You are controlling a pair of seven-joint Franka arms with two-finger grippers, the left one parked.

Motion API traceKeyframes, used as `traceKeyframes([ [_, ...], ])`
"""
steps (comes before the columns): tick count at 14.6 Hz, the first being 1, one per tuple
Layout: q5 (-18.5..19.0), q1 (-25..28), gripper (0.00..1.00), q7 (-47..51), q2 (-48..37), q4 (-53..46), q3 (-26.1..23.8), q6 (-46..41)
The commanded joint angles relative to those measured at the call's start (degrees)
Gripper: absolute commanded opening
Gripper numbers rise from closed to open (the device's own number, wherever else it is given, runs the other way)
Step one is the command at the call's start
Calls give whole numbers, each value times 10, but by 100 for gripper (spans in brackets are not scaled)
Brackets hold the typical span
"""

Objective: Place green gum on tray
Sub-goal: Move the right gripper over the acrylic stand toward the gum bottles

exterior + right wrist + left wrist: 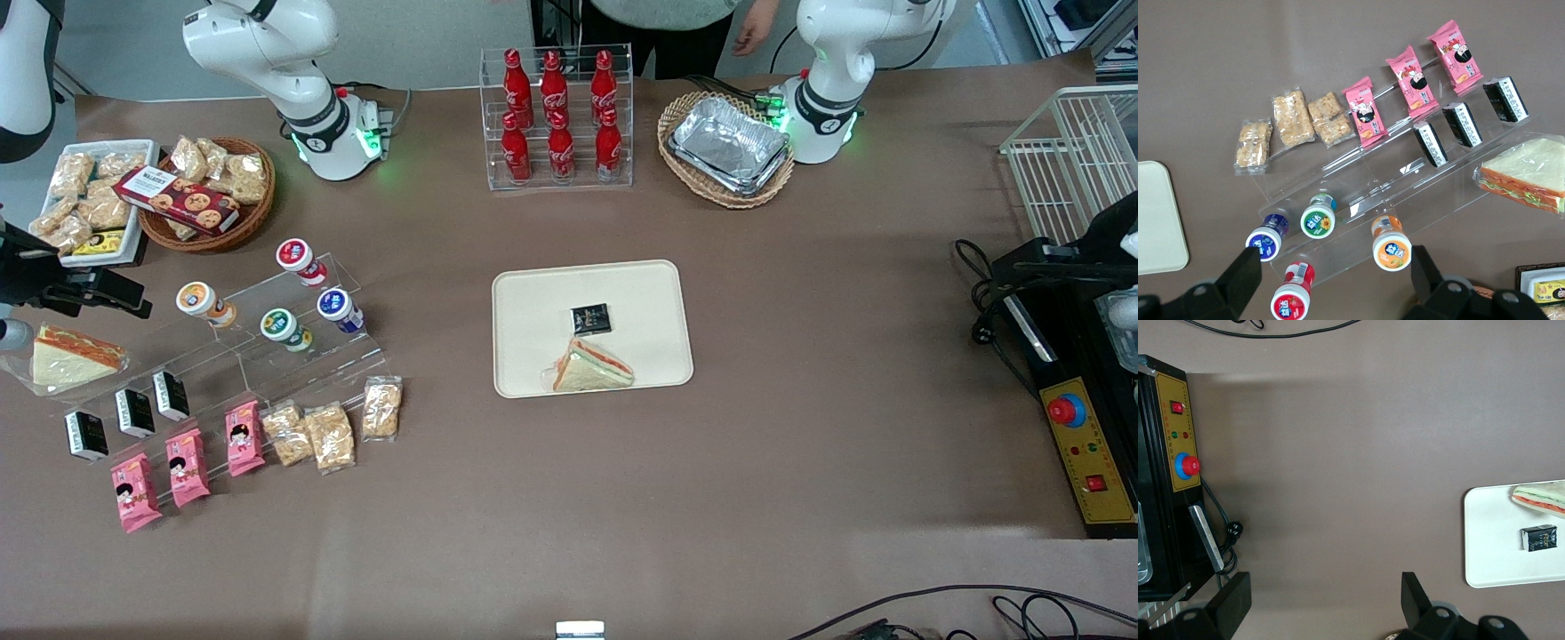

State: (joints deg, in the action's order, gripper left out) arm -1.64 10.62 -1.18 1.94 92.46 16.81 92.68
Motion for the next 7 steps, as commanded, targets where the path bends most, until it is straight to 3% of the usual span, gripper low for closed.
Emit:
traceKeyframes([
  [1, -11, -14, 100, -6, 0, -14, -12, -28],
  [3, -10, -46, 100, -6, 1, -15, -41, -29],
  [7, -6, -49, 100, -8, -1, -13, -43, -33],
])
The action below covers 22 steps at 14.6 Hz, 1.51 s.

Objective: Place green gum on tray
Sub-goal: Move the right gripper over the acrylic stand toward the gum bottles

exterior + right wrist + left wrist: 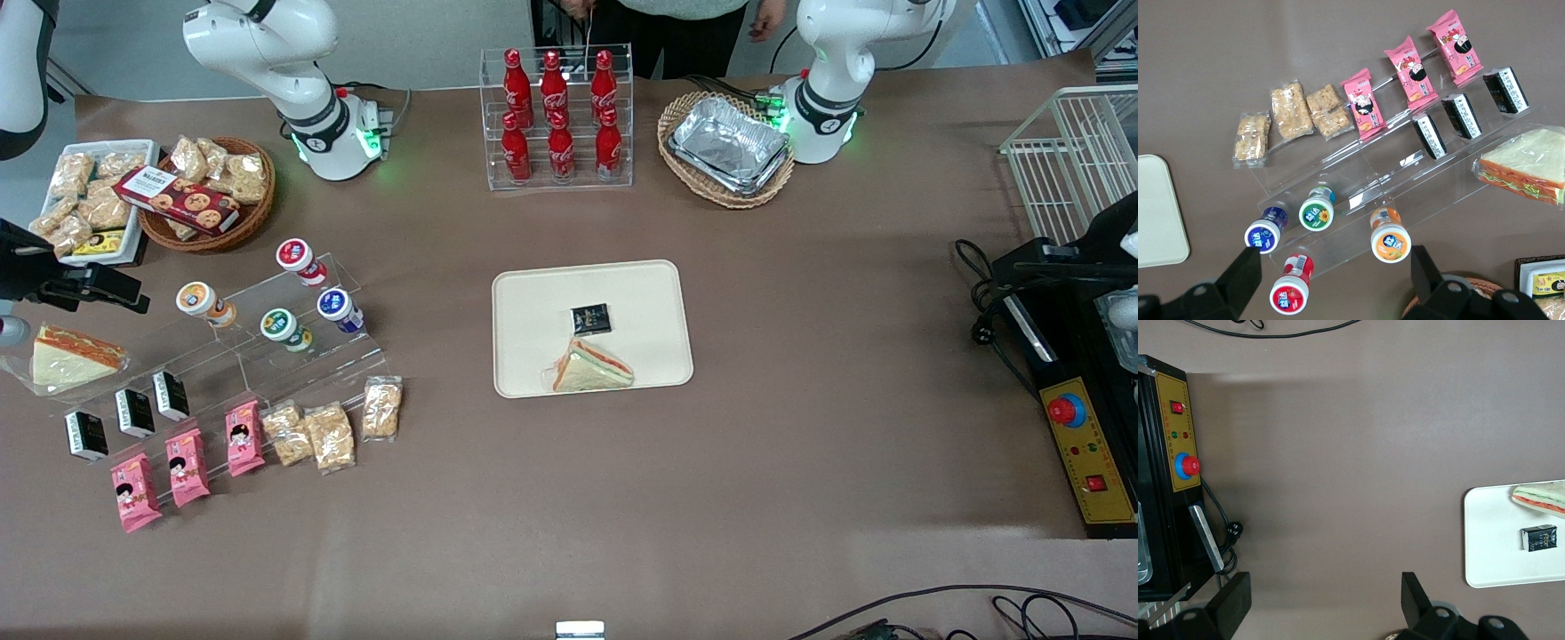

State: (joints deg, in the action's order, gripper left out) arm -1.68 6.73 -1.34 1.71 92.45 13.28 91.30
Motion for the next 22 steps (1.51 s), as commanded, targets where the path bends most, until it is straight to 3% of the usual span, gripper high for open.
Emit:
traceKeyframes([
  [1, -6, -9, 100, -8, 0, -12, -9, -24],
  [10, -4, 6, 100, 1, -80, 100, -45, -2],
  [18, -2, 5, 100, 43, -205, 286, -84, 94],
  [22, -2, 4, 100, 44, -222, 316, -89, 110],
])
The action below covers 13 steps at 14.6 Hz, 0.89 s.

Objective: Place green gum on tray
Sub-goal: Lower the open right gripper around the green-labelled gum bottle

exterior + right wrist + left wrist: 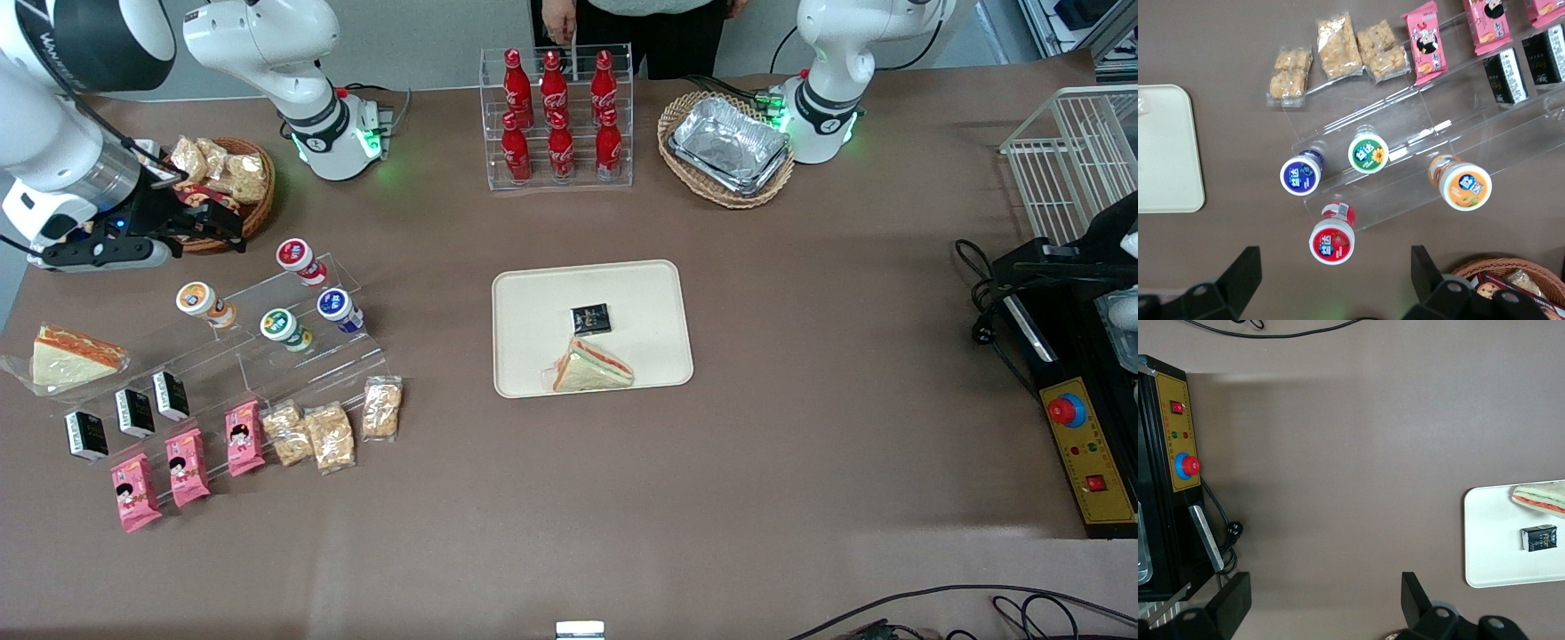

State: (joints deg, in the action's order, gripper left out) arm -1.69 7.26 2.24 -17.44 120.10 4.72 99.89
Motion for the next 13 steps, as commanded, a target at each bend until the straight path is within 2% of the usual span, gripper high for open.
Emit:
traceKeyframes([
  [1, -2, -1, 100, 8, -33, 48, -4, 32],
  [5, -2, -1, 100, 8, -28, 82, -4, 86],
  [13, 11, -3, 100, 1, 57, 123, -3, 196],
])
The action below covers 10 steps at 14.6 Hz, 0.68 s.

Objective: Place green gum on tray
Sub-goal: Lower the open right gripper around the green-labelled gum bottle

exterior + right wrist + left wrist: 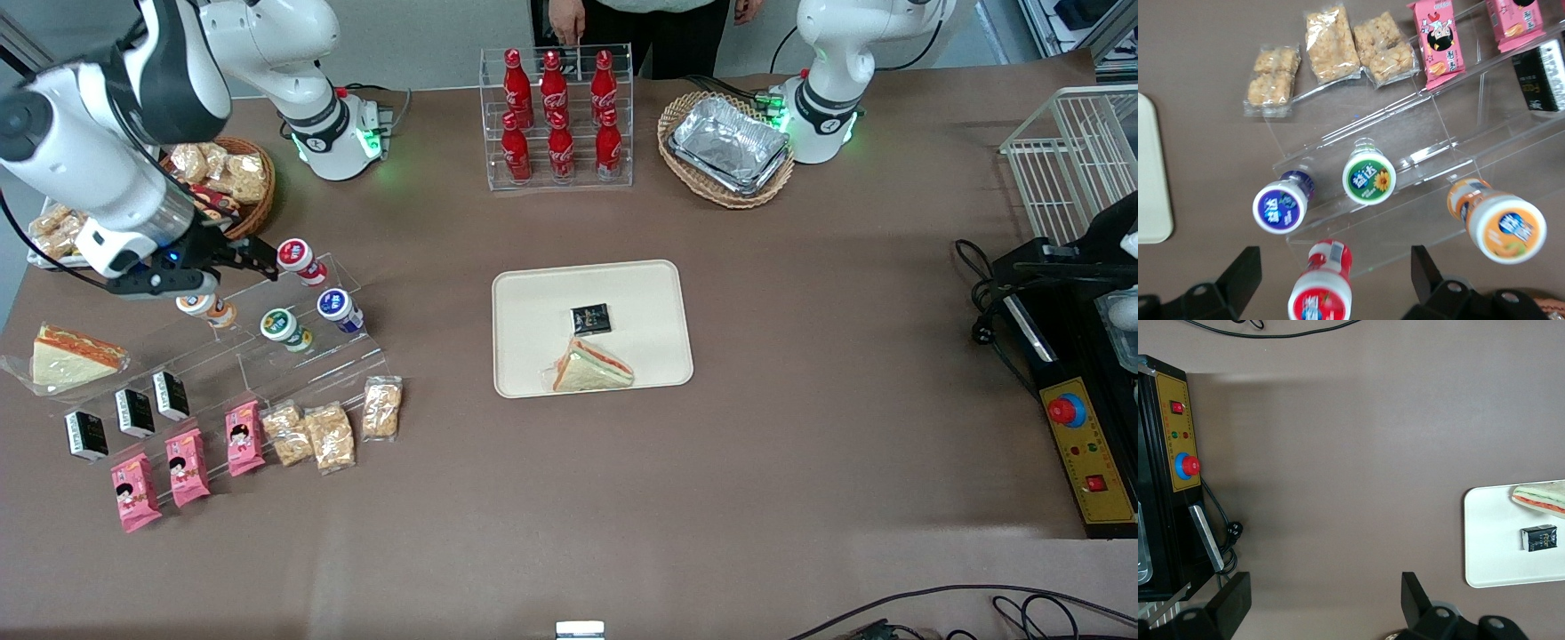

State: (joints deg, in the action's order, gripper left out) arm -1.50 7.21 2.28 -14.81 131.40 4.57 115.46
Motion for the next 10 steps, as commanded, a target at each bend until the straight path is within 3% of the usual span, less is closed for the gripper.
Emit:
traceKeyframes([
  [1, 17, -3, 100, -2, 45, 10, -2, 50],
  [10, 29, -10, 100, -54, 101, 45, 3, 150],
])
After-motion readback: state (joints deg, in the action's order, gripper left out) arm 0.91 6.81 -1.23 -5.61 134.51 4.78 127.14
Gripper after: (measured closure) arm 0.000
